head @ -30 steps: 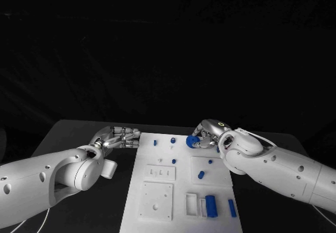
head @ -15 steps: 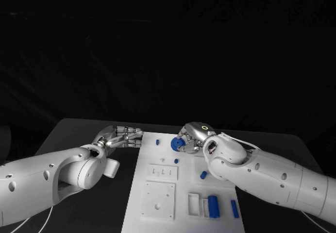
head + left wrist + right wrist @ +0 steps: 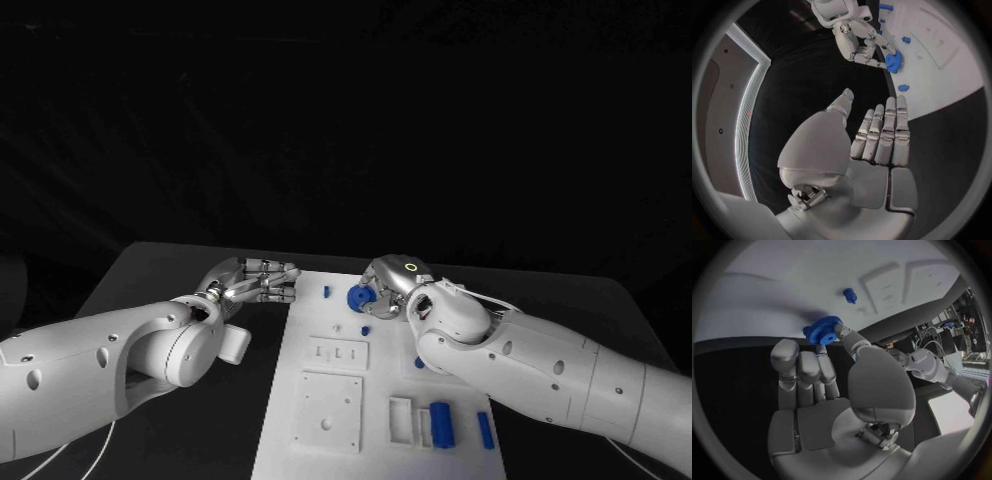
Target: Assemble the parts on the task board
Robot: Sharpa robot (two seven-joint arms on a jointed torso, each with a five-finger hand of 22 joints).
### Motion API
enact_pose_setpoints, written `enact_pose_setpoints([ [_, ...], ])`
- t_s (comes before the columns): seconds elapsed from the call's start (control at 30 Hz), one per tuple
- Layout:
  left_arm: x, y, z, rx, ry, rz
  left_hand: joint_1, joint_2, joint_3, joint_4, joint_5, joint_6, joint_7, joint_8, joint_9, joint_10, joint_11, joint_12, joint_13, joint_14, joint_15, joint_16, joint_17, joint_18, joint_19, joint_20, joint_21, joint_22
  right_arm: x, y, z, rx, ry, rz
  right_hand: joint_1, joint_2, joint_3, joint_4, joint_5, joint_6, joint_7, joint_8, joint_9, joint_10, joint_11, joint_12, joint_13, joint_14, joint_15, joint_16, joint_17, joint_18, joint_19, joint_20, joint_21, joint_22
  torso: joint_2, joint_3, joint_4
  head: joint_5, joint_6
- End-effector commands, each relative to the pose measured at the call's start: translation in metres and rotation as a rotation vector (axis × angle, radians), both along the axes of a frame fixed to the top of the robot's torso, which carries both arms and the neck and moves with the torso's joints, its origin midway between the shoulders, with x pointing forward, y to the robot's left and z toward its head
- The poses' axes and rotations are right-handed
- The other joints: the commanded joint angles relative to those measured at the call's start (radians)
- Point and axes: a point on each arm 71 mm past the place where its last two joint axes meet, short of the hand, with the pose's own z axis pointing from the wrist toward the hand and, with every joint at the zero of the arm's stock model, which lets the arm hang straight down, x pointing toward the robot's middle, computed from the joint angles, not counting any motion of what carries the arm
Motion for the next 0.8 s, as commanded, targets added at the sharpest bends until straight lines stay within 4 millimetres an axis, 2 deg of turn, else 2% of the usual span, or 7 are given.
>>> enact_pose_setpoints([
  [0.03,0.0,-0.003,0.001,-0.01,-0.002,-0.019,0.001,-0.004,-0.001,0.007,-0.006,-0.007,0.0,0.001,0.0,-0.007,-0.001,0.001,0.001,0.0,0.005,0.002,0.001,-0.007,0.007,0.001,-0.001,0.0,0.003,0.0,-0.003,-0.022,-0.011,-0.008,0.004,0.001,0.002,0.005,-0.006,0.0,0.001,0.005,0.001,0.005,0.002,-0.008,0.038,0.005,-0.001,-0.004,-0.003,-0.009,0.056,-0.003,-0.001,0.082,-0.001,0.0005,-0.0006,0.002,-0.002],
  [0.37,0.0,-0.004,0.001,-0.01,-0.001,-0.02,0.0,-0.004,-0.001,0.009,-0.006,-0.005,0.0,0.001,0.0,-0.007,-0.001,0.001,0.001,-0.001,0.005,0.002,0.001,-0.007,0.006,0.002,-0.002,0.0,0.005,0.003,-0.018,-0.038,0.025,0.005,0.0,0.0,-0.007,0.011,-0.02,-0.005,0.002,0.005,0.001,0.001,0.002,-0.017,0.033,0.004,-0.001,-0.009,-0.008,-0.008,0.055,-0.003,-0.009,0.08,-0.001,0.0013,-0.0023,0.006,-0.005],
  [0.8,0.0,-0.004,0.001,-0.009,-0.001,-0.019,0.0,-0.004,-0.001,0.009,-0.006,-0.005,0.0,0.001,0.0,-0.007,-0.001,0.001,0.001,-0.001,0.005,0.002,0.001,-0.007,0.006,0.002,-0.002,0.0,-0.001,0.009,-0.024,-0.034,0.051,0.032,0.0,-0.001,-0.02,0.022,-0.037,-0.004,0.001,0.005,0.002,-0.002,0.002,-0.023,0.03,0.004,-0.001,-0.013,-0.012,-0.008,0.055,-0.003,-0.015,0.079,-0.002,0.0008,-0.004,0.008,-0.006],
])
